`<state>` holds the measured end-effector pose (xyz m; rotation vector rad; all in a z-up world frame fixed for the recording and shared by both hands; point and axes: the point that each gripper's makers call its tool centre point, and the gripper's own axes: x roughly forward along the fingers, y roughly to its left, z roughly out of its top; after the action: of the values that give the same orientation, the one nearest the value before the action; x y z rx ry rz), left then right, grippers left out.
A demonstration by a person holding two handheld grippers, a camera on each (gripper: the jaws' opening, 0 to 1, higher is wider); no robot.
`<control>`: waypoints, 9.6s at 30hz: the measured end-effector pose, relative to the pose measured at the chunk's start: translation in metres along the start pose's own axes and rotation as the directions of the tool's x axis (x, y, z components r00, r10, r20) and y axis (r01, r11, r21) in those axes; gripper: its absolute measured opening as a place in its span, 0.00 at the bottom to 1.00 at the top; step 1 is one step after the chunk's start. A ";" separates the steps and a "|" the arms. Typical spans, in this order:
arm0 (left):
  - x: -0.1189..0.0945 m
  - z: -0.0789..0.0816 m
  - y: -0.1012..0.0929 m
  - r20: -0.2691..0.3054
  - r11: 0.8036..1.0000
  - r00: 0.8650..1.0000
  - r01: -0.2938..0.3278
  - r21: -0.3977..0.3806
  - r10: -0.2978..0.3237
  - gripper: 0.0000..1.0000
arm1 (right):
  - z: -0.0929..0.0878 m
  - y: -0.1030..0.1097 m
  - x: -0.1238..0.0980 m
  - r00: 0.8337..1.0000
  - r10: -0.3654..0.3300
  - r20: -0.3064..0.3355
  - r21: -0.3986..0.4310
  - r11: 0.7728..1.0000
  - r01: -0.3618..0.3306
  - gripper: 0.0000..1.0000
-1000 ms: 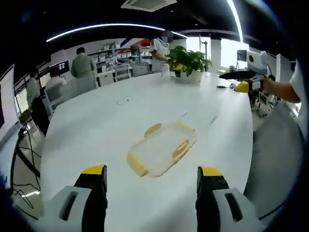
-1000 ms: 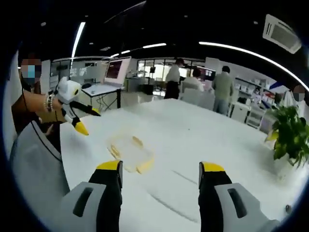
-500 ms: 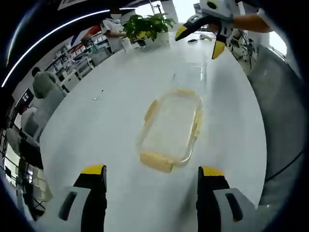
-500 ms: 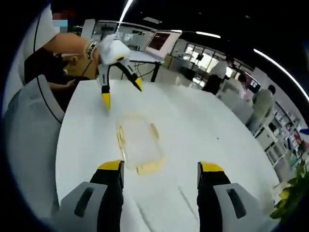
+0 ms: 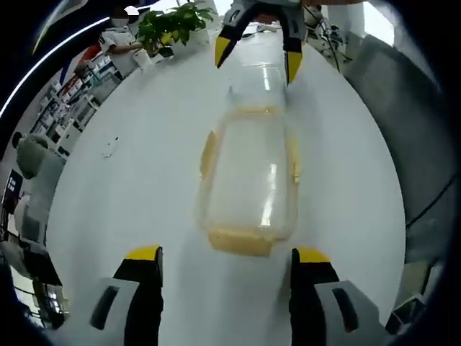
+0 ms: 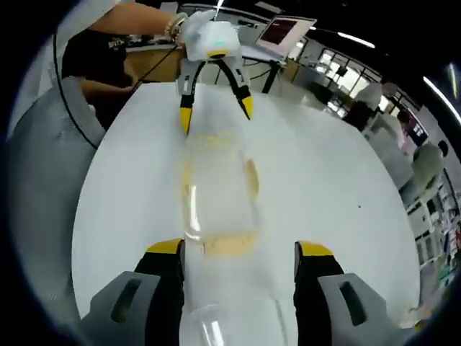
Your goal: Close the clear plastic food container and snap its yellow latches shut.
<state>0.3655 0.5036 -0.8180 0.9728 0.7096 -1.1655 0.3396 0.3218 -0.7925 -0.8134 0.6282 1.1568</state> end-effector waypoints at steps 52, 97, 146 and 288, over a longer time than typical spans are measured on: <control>0.027 0.002 -0.020 -0.116 0.964 0.958 0.266 0.027 -0.261 0.42 | -0.020 0.010 0.058 0.927 0.296 -0.231 -0.059 0.947 -0.317 0.55; 0.027 -0.001 -0.022 -0.143 0.966 0.956 0.257 -0.004 -0.255 0.34 | -0.025 0.010 0.057 0.918 0.260 -0.301 -0.023 0.960 -0.280 0.37; 0.005 0.013 -0.025 -0.168 0.962 0.948 0.268 -0.044 -0.272 0.33 | -0.011 0.005 0.026 0.932 0.268 -0.243 -0.040 0.958 -0.285 0.36; 0.050 0.215 -0.024 0.000 0.879 0.961 0.254 -0.404 -0.278 0.37 | -0.210 -0.041 -0.151 0.926 0.178 -0.333 0.334 0.941 -0.061 0.37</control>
<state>0.3501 0.2860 -0.7747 0.5731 1.1088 -1.1688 0.3304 0.0601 -0.7839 -0.7184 1.1546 0.9865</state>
